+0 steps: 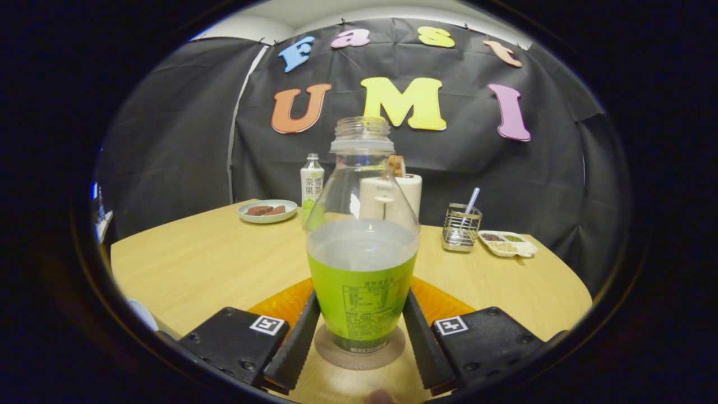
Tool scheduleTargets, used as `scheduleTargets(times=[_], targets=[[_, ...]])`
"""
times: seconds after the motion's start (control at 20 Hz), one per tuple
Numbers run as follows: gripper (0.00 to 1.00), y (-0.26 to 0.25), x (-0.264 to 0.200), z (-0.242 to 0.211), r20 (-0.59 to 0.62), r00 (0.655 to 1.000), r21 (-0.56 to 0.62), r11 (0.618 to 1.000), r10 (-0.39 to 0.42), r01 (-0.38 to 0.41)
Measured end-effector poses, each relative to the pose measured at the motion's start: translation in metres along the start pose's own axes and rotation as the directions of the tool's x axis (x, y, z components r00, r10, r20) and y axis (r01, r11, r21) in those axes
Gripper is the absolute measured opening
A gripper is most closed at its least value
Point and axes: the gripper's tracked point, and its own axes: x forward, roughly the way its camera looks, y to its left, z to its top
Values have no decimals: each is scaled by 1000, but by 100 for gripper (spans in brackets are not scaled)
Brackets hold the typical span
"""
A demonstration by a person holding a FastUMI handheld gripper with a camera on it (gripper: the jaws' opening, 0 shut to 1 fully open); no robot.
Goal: Take the bottle from table, then pour the juice into the cup, finally place the bottle on the coaster
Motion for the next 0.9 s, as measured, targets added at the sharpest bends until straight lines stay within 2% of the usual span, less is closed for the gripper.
scheduleTargets(times=[0.15, 0.2, 0.35, 0.65, 0.75, 0.9], targets=[[86, 0, -4, -3, 3, 1000, 34, 999, 5, -5], [92, -1, -6, -1, 8, 1000, 39, 999, 2, -2], [97, 0, -19, 9, 34, 999, 35, 999, -4, 3], [100, -1, -85, 23, 86, 996, 61, 998, -10, 5], [100, -10, -122, 29, 130, 990, 46, 998, -48, 42], [100, -26, -183, 33, 196, 970, 24, 990, -142, 141]])
